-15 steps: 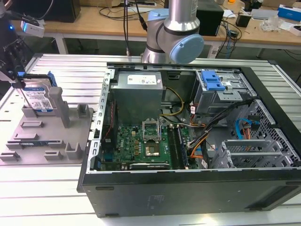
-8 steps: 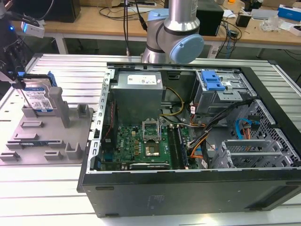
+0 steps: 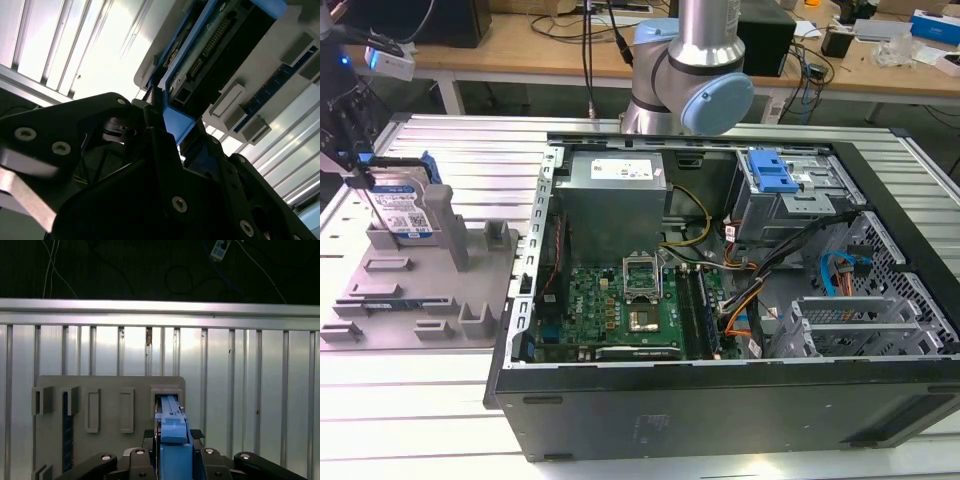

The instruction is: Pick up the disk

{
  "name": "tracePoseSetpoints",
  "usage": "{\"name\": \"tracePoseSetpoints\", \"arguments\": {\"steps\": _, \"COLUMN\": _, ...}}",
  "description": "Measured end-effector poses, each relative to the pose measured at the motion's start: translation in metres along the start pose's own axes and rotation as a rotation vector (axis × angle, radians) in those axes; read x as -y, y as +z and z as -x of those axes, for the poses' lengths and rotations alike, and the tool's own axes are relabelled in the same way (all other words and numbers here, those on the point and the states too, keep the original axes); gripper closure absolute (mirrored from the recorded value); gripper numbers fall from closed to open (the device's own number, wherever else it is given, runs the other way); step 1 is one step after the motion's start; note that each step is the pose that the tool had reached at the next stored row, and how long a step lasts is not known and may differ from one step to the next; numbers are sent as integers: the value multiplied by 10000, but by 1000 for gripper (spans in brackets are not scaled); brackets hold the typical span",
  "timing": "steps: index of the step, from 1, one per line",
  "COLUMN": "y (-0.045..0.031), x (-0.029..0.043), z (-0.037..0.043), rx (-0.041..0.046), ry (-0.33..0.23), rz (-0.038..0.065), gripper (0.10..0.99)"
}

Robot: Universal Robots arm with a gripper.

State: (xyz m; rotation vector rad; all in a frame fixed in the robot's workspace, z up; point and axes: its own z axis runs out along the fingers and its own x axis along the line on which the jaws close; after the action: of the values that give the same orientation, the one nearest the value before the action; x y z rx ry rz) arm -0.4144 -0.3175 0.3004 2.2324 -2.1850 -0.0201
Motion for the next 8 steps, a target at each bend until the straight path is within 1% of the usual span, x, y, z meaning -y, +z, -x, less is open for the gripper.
{"name": "tracePoseSetpoints", "arguments": {"steps": 2, "y": -23, "x": -1, "z": -4, "rx": 1, "ry": -1, "rz": 11, "gripper": 722}}
{"name": "tracePoseSetpoints", "arguments": {"steps": 4, "y": -87, "x": -2, "z": -4, "rx": 0, "ry": 0, "rz": 20, "gripper": 722}}
{"name": "tracePoseSetpoints", "arguments": {"steps": 5, "y": -144, "x": -4, "z": -5, "rx": 1, "ry": 0, "rz": 22, "gripper": 722}}
{"name": "tracePoseSetpoints", "arguments": {"steps": 7, "y": -234, "x": -5, "z": -5, "rx": 1, "ry": 0, "rz": 25, "gripper": 722}}
{"name": "tracePoseSetpoints", "arguments": {"steps": 8, "y": -307, "x": -7, "z": -5, "rx": 1, "ry": 0, "rz": 31, "gripper": 722}}
